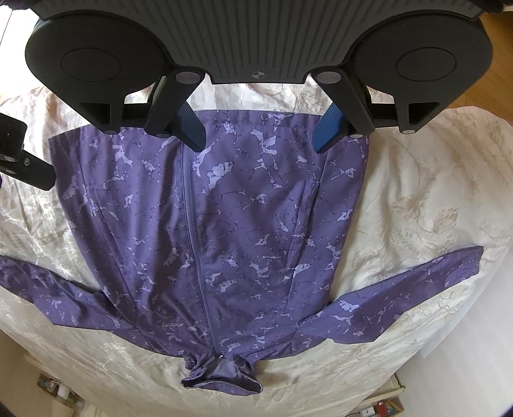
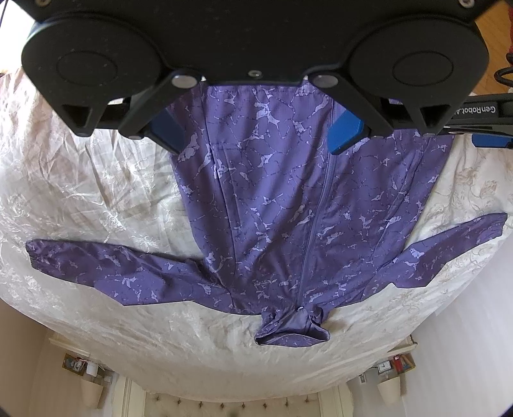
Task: Fold large clothes
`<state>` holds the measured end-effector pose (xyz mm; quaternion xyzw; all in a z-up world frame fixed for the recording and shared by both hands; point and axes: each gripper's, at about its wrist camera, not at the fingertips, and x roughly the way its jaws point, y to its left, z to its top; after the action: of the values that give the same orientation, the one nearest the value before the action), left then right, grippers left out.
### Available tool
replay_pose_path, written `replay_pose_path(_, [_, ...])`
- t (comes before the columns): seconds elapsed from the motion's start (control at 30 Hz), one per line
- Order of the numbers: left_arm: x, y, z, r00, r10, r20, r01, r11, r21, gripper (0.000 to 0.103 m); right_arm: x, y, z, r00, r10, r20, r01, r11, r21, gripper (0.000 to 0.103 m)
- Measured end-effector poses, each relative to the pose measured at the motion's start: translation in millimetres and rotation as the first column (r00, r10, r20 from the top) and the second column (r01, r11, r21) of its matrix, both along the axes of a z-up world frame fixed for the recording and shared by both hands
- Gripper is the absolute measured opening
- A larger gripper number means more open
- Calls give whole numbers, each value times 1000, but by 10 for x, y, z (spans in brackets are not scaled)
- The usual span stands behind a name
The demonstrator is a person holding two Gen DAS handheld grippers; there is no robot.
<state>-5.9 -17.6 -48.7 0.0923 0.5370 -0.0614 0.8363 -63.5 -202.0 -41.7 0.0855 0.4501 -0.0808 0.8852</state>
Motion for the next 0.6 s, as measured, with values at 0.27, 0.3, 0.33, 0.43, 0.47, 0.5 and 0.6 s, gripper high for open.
replay_pose_path(0.27, [53,18,-26,1000,-2,-13,2,1000,-3,73,35,4,-15,1000,1,-3,-1,1000,2,95])
replay_pose_path(0.3, [57,22,-27,1000,-3,-14,3,1000,-3,73,36,4,-15,1000,1,-4,-1,1000,2,95])
replay_pose_path(0.33, [61,24,-27,1000,-3,-14,3,1000,-4,73,44,12,-14,1000,1,-4,-1,1000,2,95])
replay_pose_path(0.43, [70,27,-26,1000,-3,-14,3,1000,-4,73,67,28,-12,1000,3,-4,-3,1000,2,95])
replay_pose_path(0.47, [75,32,-25,1000,-2,-13,2,1000,-5,73,80,34,-9,1000,4,-3,-4,1000,1,95])
replay_pose_path(0.5, [74,34,-24,1000,-1,-13,1,1000,-4,73,86,40,-7,1000,5,-2,-5,1000,1,95])
replay_pose_path(0.6, [84,47,-16,1000,1,-9,-1,1000,-4,73,92,53,-2,1000,7,3,-7,1000,3,95])
